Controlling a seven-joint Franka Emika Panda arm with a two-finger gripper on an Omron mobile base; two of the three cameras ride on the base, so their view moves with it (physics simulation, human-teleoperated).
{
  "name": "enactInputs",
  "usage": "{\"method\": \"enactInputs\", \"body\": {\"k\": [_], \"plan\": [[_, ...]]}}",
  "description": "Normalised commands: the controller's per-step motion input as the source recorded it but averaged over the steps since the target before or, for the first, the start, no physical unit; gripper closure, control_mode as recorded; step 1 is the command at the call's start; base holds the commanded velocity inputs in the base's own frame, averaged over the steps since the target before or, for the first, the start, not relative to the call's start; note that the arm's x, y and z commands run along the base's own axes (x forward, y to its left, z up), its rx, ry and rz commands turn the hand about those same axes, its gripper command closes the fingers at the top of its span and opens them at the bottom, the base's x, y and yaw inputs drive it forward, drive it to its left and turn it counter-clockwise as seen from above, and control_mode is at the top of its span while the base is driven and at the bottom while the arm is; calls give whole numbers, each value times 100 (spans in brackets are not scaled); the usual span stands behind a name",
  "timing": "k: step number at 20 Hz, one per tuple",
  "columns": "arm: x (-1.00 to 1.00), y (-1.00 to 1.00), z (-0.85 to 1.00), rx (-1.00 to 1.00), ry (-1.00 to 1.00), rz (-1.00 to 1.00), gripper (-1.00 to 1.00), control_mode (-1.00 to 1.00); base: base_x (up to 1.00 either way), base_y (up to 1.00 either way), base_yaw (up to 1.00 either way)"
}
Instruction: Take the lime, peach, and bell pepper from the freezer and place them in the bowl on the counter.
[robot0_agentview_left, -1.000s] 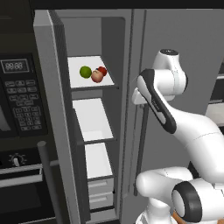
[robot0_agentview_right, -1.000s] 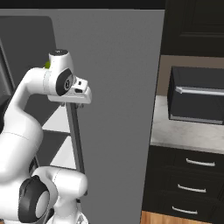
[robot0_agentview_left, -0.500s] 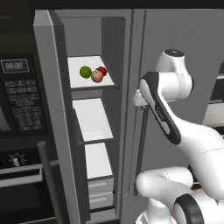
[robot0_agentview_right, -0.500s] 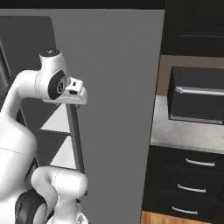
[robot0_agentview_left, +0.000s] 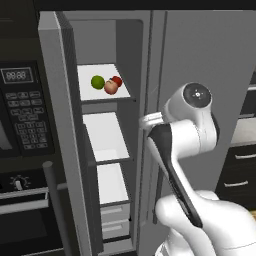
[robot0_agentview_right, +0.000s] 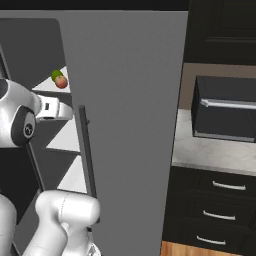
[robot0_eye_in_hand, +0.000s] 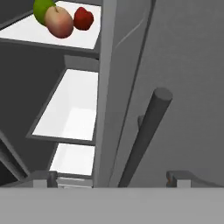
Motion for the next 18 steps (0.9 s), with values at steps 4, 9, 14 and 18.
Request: {"method": "enactInputs", "body": {"k": [4, 9, 14, 18], "plan": [[-3, 74, 66, -3, -19, 0, -100, -100, 0, 0, 0], [13, 62, 76, 0, -3, -5, -100, -100, 0, 0, 0], [45, 51, 43, 1, 3, -5, -100, -100, 0, 0, 0], [71, 22, 13, 1, 7, -4, -100, -100, 0, 0, 0]]}}
